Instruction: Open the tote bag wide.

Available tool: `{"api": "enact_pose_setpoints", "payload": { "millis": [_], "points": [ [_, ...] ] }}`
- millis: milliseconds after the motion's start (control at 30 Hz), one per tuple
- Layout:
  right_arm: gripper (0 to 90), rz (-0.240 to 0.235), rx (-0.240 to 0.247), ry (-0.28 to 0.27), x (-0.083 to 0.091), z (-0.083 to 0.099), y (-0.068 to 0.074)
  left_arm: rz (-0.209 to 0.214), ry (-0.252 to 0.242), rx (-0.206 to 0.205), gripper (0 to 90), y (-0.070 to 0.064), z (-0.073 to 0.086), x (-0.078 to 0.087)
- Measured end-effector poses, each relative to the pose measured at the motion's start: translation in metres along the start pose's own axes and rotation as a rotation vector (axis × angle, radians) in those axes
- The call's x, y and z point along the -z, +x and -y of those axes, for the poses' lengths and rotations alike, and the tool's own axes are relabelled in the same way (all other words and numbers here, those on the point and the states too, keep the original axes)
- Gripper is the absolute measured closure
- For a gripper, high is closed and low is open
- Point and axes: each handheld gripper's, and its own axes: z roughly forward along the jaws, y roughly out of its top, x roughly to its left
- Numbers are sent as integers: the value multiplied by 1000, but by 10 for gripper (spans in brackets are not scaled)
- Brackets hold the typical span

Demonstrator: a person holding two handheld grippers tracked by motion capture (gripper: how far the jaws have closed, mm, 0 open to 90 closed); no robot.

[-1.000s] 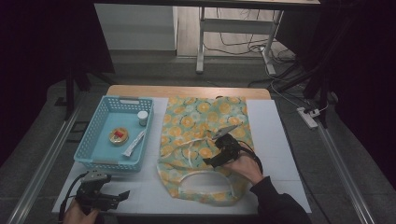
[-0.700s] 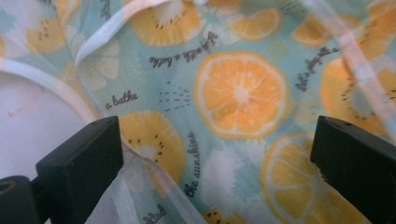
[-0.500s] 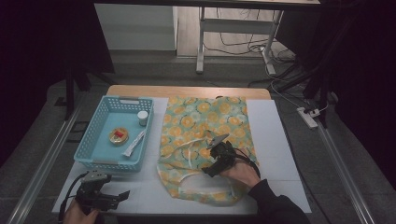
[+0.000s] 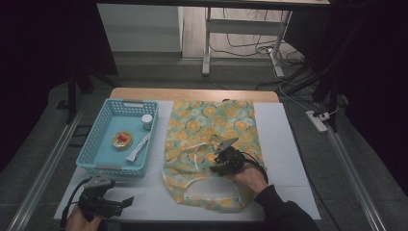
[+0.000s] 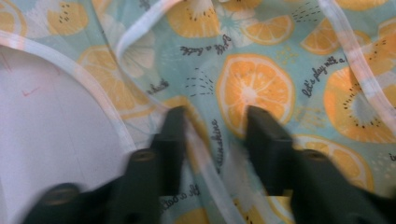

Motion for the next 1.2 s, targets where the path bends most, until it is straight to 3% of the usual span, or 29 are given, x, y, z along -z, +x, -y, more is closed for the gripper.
{"api": "enact_pose_setpoints", "payload": {
  "millis": [233, 633, 1200],
  "points": [
    [884, -27, -18, 9, 2, 0, -5, 0, 2, -2, 20, 0, 0, 0],
    [897, -77, -68, -28, 18, -15, -15, 1, 6, -1, 21, 0, 0, -1],
    [900, -67, -80, -101, 50, -55, -28, -1, 6, 5, 21, 0, 0, -1]
  ]
}}
